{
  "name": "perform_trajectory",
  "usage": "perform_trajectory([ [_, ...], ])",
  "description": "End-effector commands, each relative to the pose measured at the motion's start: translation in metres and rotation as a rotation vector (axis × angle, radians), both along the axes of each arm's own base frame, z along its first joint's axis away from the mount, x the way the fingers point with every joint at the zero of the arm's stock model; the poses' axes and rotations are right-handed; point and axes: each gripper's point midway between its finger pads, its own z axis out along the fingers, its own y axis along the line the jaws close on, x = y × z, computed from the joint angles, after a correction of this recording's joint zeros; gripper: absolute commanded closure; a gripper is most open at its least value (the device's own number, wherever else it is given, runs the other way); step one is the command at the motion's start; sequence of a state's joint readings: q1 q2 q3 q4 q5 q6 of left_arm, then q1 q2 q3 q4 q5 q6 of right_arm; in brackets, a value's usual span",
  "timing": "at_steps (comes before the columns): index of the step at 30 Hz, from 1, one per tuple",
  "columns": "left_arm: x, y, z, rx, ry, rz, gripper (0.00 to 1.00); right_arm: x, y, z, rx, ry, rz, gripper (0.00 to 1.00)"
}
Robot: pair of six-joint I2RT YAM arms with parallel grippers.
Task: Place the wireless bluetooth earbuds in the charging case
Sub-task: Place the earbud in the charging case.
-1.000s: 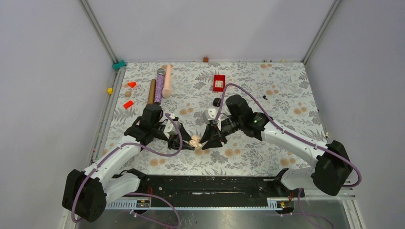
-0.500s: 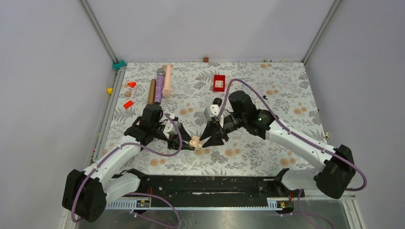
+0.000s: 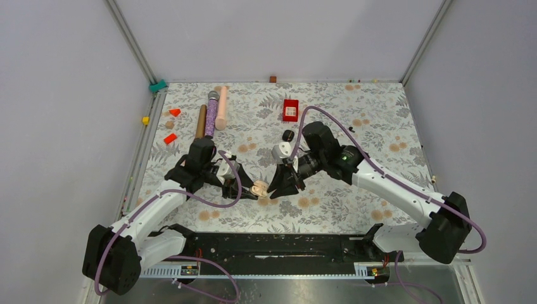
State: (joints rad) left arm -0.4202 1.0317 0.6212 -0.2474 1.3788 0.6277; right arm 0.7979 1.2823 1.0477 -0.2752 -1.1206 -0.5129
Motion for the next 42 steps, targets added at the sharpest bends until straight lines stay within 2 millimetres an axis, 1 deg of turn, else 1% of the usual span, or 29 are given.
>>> perform_trajectory([
  [1,-0.001,-0.003,0.019,-0.056,-0.057,-0.043,1.00,-0.002,0.008,0.006,0.032,0.017,0.019,0.68],
  [8,-0.001,-0.003,0.020,-0.056,-0.056,-0.044,1.00,-0.002,0.013,-0.004,0.007,0.031,0.017,0.68],
  [18,-0.001,-0.003,0.019,-0.055,-0.055,-0.043,1.00,-0.003,0.008,-0.021,-0.050,0.001,0.025,0.69],
  [27,-0.002,-0.002,0.018,-0.053,-0.055,-0.051,1.00,0.006,0.007,-0.022,-0.062,-0.064,-0.016,0.69],
  [30,-0.002,-0.002,0.017,-0.050,-0.054,-0.048,1.00,0.002,0.004,-0.013,-0.052,-0.071,-0.003,0.69],
  [33,-0.001,-0.002,0.017,-0.049,-0.053,-0.047,1.00,0.000,-0.001,0.005,-0.050,-0.091,-0.009,0.68],
  [36,0.001,-0.003,0.016,-0.044,-0.049,-0.042,1.00,0.005,-0.009,0.027,-0.083,-0.128,-0.066,0.66],
  [38,0.002,-0.003,0.016,-0.041,-0.048,-0.039,1.00,0.014,-0.018,0.038,-0.117,-0.194,-0.122,0.63],
  [39,0.002,-0.003,0.015,-0.038,-0.048,-0.036,1.00,0.018,-0.025,0.040,-0.144,-0.232,-0.145,0.62],
  [40,0.003,-0.003,0.015,-0.035,-0.050,-0.031,1.00,0.026,-0.030,0.045,-0.163,-0.281,-0.186,0.60],
  [42,0.005,-0.003,0.014,-0.028,-0.052,-0.023,1.00,0.050,-0.042,0.051,-0.221,-0.375,-0.320,0.58],
])
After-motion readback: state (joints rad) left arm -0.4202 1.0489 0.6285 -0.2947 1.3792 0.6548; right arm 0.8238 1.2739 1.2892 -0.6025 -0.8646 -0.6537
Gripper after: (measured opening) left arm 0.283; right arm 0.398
